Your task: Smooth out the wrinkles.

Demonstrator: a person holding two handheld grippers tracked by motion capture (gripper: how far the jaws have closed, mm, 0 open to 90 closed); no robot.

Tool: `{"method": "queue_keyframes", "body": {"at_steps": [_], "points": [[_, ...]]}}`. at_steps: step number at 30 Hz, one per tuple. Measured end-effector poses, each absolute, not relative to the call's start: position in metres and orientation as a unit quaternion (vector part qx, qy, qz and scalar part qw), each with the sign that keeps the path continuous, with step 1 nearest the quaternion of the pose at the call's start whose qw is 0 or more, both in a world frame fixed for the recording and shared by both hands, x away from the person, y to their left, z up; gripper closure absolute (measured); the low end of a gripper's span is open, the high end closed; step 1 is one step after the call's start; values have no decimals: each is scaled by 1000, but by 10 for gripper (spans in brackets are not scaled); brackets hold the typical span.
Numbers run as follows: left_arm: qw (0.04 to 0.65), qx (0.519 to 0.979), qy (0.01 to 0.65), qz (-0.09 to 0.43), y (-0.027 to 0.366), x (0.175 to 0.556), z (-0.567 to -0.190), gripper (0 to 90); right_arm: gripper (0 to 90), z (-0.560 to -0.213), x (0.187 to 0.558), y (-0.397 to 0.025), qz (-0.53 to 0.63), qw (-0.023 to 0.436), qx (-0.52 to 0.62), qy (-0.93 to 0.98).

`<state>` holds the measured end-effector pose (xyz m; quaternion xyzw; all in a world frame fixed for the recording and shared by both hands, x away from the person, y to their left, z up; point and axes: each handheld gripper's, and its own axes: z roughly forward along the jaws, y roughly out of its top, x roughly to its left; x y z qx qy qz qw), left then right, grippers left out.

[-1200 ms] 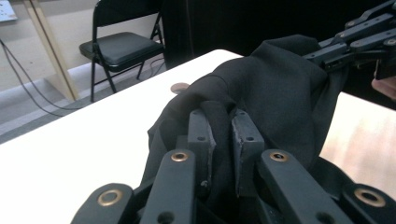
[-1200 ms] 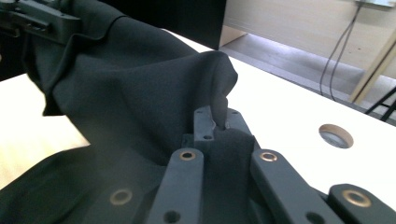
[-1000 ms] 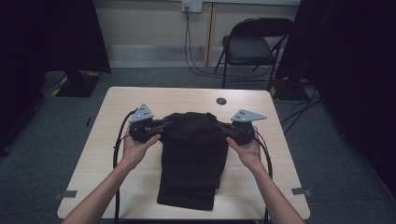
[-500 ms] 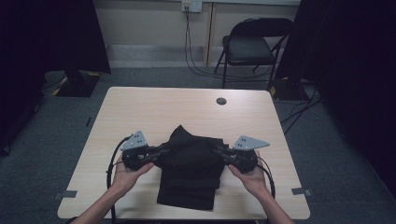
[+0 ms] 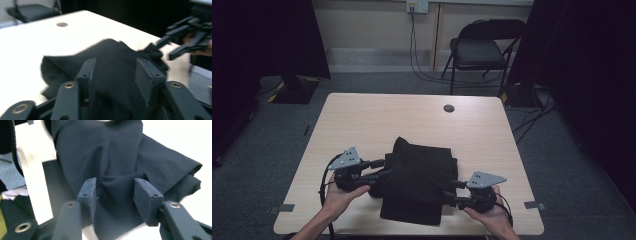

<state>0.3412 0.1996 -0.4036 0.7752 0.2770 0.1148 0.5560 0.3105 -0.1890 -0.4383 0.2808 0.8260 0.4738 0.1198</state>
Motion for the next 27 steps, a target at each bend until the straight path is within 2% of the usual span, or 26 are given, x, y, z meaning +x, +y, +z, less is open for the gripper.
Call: {"method": "queue_keyframes", "body": {"at_steps": [2, 6, 8, 9, 10, 13, 14, 15, 16, 17, 20, 22, 26, 27], "points": [[542, 786, 271, 124, 195, 343, -402, 549, 572, -432, 312, -193, 491, 121, 291, 812], [495, 826, 257, 86, 171, 347, -416, 731, 727, -428, 326, -180, 487, 133, 292, 812], [474, 842, 251, 62, 161, 346, -427, 750, 759, -431, 333, -165, 485, 131, 284, 817], [451, 852, 256, 73, 156, 343, -434, 726, 759, -433, 336, -157, 482, 128, 283, 819], [446, 854, 258, 74, 155, 342, -437, 624, 739, -438, 341, -146, 479, 115, 279, 825], [423, 862, 270, 63, 155, 345, -454, 447, 674, -451, 345, -131, 455, 109, 271, 841], [423, 862, 270, 63, 155, 345, -454, 419, 674, -451, 345, -131, 455, 109, 271, 841], [418, 864, 273, 65, 155, 345, -456, 419, 632, -463, 344, -126, 429, 115, 263, 857], [414, 865, 272, 77, 156, 345, -456, 514, 605, -469, 343, -125, 414, 121, 261, 864], [414, 866, 271, 78, 158, 346, -455, 658, 590, -475, 342, -124, 398, 129, 257, 871], [413, 862, 284, 83, 170, 347, -451, 847, 574, -483, 344, -128, 394, 127, 266, 871], [412, 858, 297, 81, 179, 347, -450, 897, 568, -483, 345, -130, 387, 136, 271, 871], [407, 854, 315, 76, 193, 346, -449, 900, 568, -485, 346, -132, 392, 129, 274, 869], [394, 856, 321, 89, 197, 345, -448, 900, 568, -485, 346, -132, 390, 131, 274, 870]]}}
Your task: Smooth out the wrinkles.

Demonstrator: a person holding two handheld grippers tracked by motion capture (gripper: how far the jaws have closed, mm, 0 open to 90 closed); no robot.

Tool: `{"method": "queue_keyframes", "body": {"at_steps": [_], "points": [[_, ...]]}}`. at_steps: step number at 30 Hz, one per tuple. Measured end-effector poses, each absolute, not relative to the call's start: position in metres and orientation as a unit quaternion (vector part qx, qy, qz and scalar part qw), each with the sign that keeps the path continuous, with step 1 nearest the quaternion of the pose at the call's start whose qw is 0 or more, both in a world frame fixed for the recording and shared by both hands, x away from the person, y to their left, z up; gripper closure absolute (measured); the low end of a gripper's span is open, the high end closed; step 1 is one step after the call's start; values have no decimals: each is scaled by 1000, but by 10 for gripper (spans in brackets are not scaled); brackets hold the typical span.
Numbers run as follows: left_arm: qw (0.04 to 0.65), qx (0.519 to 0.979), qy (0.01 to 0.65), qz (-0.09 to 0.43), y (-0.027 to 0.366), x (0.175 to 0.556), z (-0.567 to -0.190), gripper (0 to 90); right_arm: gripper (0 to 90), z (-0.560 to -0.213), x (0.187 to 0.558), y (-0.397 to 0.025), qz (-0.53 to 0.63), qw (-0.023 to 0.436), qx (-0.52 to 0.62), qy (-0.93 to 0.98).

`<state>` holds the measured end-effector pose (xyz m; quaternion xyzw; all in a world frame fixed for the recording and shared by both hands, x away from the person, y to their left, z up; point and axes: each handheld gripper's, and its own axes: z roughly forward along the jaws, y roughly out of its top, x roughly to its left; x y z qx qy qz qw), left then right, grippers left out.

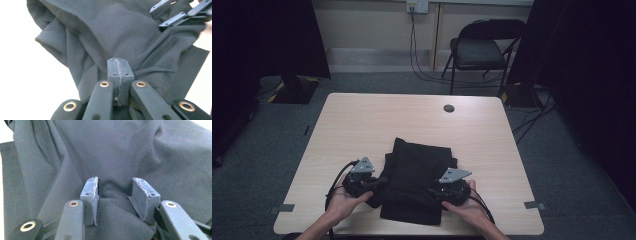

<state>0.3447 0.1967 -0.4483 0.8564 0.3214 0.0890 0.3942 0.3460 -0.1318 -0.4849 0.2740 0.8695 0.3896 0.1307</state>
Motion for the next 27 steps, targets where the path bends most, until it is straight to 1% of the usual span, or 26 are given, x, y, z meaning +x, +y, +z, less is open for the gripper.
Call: {"method": "queue_keyframes", "body": {"at_steps": [3, 6, 9, 11, 13, 15, 17, 20, 21, 23, 25, 27], "points": [[394, 854, 332, 73, 206, 343, -454, 900, 569, -485, 345, -133, 387, 131, 278, 870], [386, 862, 323, 64, 203, 342, -454, 900, 568, -485, 346, -133, 386, 129, 279, 870], [387, 863, 320, 52, 206, 338, -452, 900, 565, -483, 343, -134, 377, 137, 279, 873], [390, 863, 319, 32, 210, 333, -455, 900, 564, -482, 341, -138, 376, 135, 281, 873], [393, 863, 316, 22, 211, 327, -458, 900, 546, -482, 340, -140, 374, 130, 291, 871], [409, 861, 300, 22, 207, 325, -455, 894, 527, -480, 338, -140, 373, 137, 286, 872], [442, 848, 290, 26, 206, 325, -448, 809, 473, -477, 338, -140, 380, 138, 285, 869], [467, 834, 290, 47, 201, 330, -439, 685, 471, -465, 338, -144, 412, 136, 287, 854], [468, 834, 289, 49, 198, 333, -437, 660, 476, -461, 339, -144, 418, 138, 287, 851], [466, 834, 288, 58, 189, 340, -436, 655, 497, -456, 345, -143, 432, 132, 294, 843], [468, 834, 287, 50, 177, 350, -438, 650, 555, -455, 352, -139, 438, 135, 293, 839], [448, 846, 286, 53, 164, 359, -444, 650, 572, -457, 358, -132, 439, 137, 291, 839]]}}
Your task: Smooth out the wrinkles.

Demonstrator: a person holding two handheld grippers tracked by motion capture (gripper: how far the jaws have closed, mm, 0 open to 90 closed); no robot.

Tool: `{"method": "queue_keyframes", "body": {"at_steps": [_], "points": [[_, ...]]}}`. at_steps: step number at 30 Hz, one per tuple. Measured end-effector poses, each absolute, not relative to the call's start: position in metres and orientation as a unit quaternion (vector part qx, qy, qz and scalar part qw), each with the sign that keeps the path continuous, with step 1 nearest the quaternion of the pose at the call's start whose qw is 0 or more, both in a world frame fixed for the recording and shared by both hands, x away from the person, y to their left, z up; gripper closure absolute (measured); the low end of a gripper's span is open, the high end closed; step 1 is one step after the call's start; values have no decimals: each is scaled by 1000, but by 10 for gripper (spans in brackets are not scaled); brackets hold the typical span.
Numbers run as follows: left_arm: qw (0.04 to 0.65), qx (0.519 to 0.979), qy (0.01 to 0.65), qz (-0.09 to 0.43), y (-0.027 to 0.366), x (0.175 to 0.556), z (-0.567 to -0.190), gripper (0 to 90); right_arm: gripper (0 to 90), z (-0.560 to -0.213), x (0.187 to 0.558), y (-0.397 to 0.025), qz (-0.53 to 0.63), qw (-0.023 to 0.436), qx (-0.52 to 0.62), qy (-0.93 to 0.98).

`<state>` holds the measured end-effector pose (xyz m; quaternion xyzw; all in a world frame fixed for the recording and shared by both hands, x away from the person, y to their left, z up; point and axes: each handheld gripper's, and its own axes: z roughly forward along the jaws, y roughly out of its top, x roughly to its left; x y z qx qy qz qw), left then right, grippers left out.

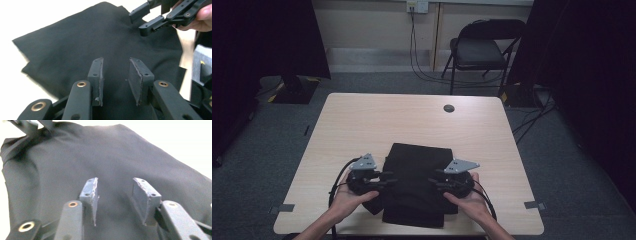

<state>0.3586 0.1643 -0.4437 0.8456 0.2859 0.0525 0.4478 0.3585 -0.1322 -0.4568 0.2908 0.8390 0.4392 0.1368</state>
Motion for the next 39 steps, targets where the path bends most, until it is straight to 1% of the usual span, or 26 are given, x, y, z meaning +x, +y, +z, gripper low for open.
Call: {"method": "queue_keyframes", "body": {"at_steps": [2, 6, 8, 9, 10, 11, 12, 13, 14, 15, 17, 19, 21, 22, 24, 25, 26, 27, 28, 29, 32, 34, 39], "points": [[439, 853, 278, 47, 157, 362, -453, 652, 561, -462, 364, -126, 425, 148, 295, 843], [408, 864, 292, 43, 156, 357, -465, 650, 551, -481, 366, -125, 387, 151, 288, 863], [391, 872, 293, 44, 155, 353, -470, 625, 552, -490, 366, -128, 371, 148, 287, 870], [387, 874, 287, 62, 153, 348, -471, 608, 552, -493, 366, -130, 378, 144, 290, 867], [385, 873, 295, 56, 152, 346, -470, 607, 553, -493, 365, -129, 377, 148, 289, 867], [385, 870, 306, 39, 152, 346, -470, 597, 553, -493, 364, -127, 372, 156, 286, 869], [389, 866, 311, 33, 153, 347, -470, 590, 554, -493, 362, -126, 370, 161, 285, 869], [390, 866, 311, 42, 153, 347, -468, 570, 554, -494, 362, -127, 373, 160, 287, 868], [391, 866, 307, 51, 153, 347, -466, 506, 553, -494, 362, -127, 375, 158, 290, 866], [397, 866, 300, 51, 154, 348, -464, 471, 553, -493, 362, -127, 374, 155, 289, 867], [416, 857, 298, 58, 153, 351, -458, 446, 548, -492, 363, -128, 375, 154, 289, 867], [432, 853, 285, 63, 148, 353, -450, 431, 509, -488, 364, -128, 379, 150, 289, 866], [442, 855, 263, 68, 141, 356, -443, 431, 504, -482, 364, -130, 391, 141, 295, 861], [444, 856, 255, 68, 137, 359, -441, 446, 508, -479, 365, -131, 397, 137, 297, 857], [448, 856, 247, 71, 128, 365, -439, 501, 511, -474, 365, -134, 404, 143, 301, 852], [445, 861, 240, 57, 124, 369, -442, 573, 513, -471, 366, -135, 407, 147, 303, 849], [439, 863, 243, 54, 119, 372, -446, 607, 514, -467, 367, -138, 414, 148, 308, 844], [435, 863, 251, 62, 116, 375, -450, 620, 514, -463, 369, -141, 420, 151, 312, 839], [432, 863, 255, 51, 113, 377, -454, 640, 513, -459, 371, -143, 423, 159, 315, 835], [433, 864, 253, 40, 112, 379, -458, 640, 506, -455, 374, -146, 429, 166, 320, 828], [411, 877, 244, 37, 107, 379, -469, 586, 422, -444, 382, -153, 446, 182, 341, 807], [405, 877, 255, 35, 105, 380, -476, 535, 377, -439, 389, -151, 449, 178, 340, 807], [408, 875, 255, 53, 102, 379, -485, 525, 313, -438, 410, -133, 443, 162, 314, 824]]}}
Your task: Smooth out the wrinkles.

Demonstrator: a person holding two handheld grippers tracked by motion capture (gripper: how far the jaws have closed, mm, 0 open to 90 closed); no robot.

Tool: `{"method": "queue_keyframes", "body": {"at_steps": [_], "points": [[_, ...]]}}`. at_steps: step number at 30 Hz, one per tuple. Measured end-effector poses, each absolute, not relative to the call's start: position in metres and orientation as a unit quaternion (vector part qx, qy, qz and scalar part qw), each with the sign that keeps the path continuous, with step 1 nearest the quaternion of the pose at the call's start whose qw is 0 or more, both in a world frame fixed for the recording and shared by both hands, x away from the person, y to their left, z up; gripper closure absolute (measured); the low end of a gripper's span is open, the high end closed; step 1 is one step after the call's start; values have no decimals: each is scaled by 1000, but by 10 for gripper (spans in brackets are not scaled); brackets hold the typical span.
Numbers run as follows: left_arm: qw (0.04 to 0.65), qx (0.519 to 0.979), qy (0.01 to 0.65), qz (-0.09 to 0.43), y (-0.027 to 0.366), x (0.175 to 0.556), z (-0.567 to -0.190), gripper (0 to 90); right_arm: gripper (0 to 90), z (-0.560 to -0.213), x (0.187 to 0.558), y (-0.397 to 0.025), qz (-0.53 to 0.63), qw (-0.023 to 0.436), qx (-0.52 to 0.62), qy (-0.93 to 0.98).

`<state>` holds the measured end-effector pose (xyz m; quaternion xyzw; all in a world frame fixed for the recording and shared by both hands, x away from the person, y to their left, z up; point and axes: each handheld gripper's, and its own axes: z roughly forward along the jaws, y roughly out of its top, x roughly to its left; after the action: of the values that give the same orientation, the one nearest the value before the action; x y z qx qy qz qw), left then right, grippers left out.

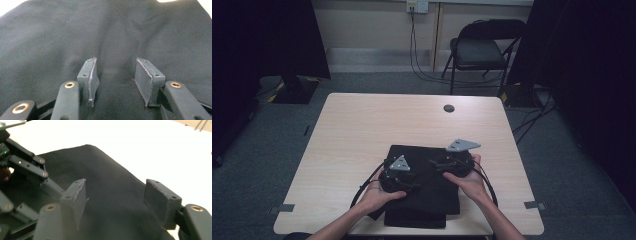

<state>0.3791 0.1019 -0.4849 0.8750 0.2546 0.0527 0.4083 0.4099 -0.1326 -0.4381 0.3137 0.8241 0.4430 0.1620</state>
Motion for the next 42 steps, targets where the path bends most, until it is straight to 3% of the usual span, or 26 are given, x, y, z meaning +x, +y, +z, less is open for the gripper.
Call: {"method": "queue_keyframes", "body": {"at_steps": [15, 32, 39, 42], "points": [[414, 873, 252, 60, 102, 378, -488, 527, 202, -468, 471, -93, 396, 115, 301, 860], [410, 873, 256, 61, 99, 379, -487, 529, 156, -494, 496, -87, 356, 93, 308, 877], [414, 871, 257, 59, 101, 379, -488, 530, 167, -498, 492, -90, 374, 87, 297, 874], [416, 870, 258, 64, 101, 379, -489, 542, 233, -496, 487, -88, 368, 83, 281, 882]]}}
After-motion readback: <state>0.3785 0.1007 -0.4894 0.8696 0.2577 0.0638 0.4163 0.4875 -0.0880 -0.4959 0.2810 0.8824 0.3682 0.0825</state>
